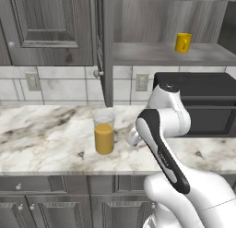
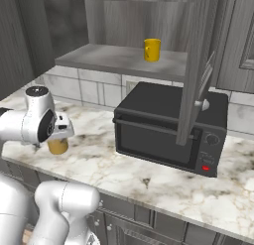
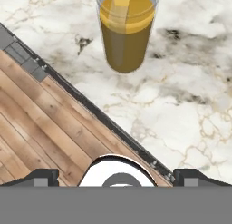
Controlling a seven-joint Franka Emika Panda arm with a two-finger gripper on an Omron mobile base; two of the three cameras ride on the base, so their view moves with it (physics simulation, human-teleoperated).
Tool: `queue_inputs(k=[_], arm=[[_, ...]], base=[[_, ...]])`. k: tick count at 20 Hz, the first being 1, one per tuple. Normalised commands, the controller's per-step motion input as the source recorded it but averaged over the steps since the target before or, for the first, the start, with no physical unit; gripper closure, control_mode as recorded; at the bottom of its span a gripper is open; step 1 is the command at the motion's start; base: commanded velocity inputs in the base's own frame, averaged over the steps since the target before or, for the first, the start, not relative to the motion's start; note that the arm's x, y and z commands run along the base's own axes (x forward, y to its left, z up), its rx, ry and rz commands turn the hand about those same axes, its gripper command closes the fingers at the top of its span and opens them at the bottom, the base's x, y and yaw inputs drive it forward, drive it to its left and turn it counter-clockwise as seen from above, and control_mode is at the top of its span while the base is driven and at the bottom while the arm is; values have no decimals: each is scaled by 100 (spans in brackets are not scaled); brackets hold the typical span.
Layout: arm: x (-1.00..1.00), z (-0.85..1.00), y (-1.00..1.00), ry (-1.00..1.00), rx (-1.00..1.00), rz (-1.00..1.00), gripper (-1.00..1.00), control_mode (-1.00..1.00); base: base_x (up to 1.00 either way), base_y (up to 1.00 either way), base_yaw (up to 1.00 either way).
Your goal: There is a tray on the dining counter. Grab the cup, mug, and pitcher and place them on the tray. The pitcher may be placed next to the tray if it cannot fit the tray.
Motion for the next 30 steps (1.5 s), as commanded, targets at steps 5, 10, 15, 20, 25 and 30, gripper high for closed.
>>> queue_inputs(k=[5,10,15,20,25,30], arm=[[16,-18,46,0,0,1,-100,-100],[24,-11,24,0,0,0,-100,-100],[39,-3,5,0,0,0,-100,-100],[33,-8,13,0,0,0,-100,-100],[26,-16,18,-1,0,0,-100,-100],[25,-22,13,-3,0,0,-100,-100]], base=[[0,0,0],[0,0,0],[0,0,0],[0,0,0],[0,0,0],[0,0,0]])
